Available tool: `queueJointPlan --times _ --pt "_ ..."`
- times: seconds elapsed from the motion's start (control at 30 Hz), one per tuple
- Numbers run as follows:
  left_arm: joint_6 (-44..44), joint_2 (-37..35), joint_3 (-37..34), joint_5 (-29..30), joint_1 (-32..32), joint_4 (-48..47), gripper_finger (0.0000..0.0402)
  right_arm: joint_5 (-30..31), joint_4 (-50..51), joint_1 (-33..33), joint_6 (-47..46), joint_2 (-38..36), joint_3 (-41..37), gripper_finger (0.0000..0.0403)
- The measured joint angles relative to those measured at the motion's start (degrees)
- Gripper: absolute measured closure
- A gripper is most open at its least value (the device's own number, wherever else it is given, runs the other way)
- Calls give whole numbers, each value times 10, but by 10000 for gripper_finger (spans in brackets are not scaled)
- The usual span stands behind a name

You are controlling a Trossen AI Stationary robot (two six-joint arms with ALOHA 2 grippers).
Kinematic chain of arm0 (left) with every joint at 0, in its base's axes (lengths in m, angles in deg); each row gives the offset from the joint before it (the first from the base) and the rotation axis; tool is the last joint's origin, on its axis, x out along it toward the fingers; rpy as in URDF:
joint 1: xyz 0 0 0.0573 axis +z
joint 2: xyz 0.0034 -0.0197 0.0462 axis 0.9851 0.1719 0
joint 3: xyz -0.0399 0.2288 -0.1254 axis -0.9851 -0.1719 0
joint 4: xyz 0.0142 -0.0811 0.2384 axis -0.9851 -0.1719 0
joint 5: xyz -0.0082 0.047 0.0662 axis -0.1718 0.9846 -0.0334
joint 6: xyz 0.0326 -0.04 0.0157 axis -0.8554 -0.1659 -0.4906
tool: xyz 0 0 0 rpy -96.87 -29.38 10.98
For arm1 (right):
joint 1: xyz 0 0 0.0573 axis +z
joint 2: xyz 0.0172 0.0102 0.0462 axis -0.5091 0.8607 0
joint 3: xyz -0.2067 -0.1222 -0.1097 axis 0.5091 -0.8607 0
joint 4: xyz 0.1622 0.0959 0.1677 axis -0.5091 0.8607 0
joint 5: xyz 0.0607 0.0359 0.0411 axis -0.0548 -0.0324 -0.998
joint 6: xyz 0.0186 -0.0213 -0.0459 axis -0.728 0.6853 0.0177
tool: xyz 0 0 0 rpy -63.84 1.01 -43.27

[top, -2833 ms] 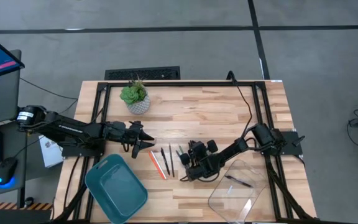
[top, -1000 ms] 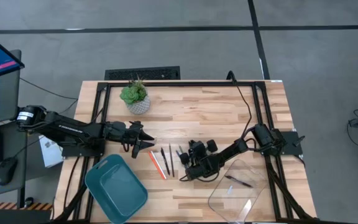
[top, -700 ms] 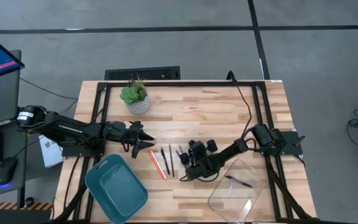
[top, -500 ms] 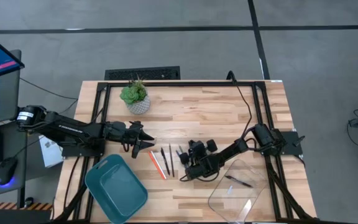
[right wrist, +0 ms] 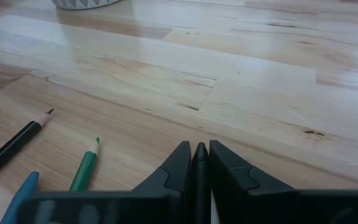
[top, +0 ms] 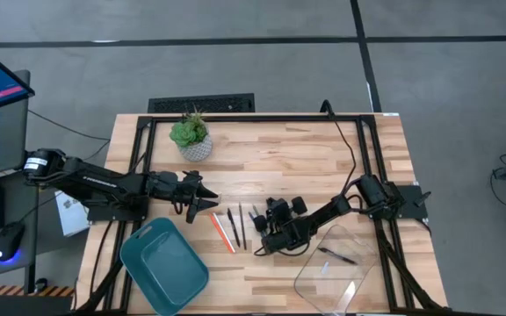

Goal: Sort pens & pencils
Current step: Put the right black pen into the transparent bin

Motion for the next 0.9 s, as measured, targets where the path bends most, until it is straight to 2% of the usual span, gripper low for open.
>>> queueJointPlan --times 0.63,0.9 --pt "0 0 0 0 0 0 252 -1 2 0 1 0 0 332" --pt "0 0 0 0 0 -2 252 -8 32 0 41 3 28 333"
